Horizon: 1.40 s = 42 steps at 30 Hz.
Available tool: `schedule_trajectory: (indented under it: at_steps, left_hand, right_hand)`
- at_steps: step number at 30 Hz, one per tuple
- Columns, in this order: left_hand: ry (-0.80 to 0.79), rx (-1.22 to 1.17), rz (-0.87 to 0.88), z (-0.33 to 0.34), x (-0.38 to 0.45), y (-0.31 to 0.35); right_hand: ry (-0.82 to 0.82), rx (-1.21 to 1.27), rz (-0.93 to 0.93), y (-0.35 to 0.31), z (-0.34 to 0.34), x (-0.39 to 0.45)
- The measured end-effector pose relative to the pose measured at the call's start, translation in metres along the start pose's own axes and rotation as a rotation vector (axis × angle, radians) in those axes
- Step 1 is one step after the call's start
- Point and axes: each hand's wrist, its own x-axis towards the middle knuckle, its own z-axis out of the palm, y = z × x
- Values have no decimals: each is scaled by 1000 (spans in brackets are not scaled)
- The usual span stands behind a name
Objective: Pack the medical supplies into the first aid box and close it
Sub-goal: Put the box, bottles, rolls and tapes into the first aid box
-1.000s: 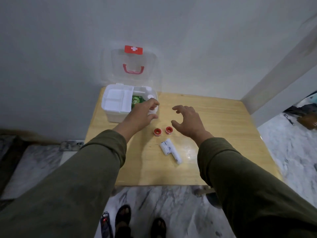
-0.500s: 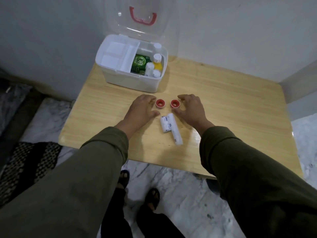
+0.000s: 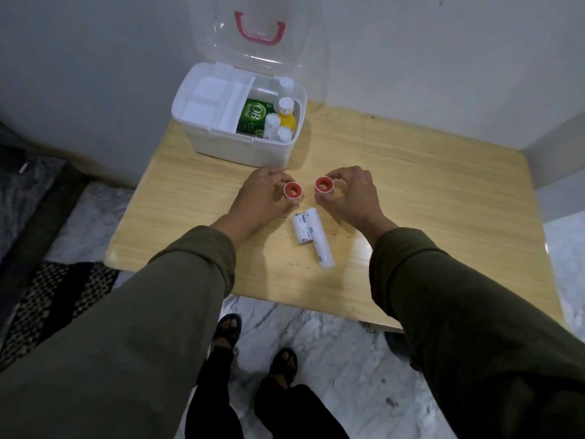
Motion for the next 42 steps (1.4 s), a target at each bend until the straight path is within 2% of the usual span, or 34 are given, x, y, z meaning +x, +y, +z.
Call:
schedule_trajectory:
  at_steps: [4,8,11,18,27,33,42]
  left_hand:
    - [27,-4,-2,-19,-8,12]
    - [21,11,69,-47,-21,24]
    - [93,22,117,-75,-25,26]
    - [196,75,108,-157,-5,8]
    - [78,184,88,-222,71,-47]
    - [-49,159,97,-221,118,-73]
    - [-225,58,87,-219,147,-85]
  right_hand:
    - [25,-1,-13,-14,-25,-7]
    - [72,-19,-49,-38,-54,-9]
    - [117,-25,-97,-64,-70,-4]
    - [159,-7,-214,-134,-63,26]
    - [96,-34,-151,-195,1,88]
    - [51,-82,-95,-210,29,120]
    - [-9,-206,-71,-210,45,136]
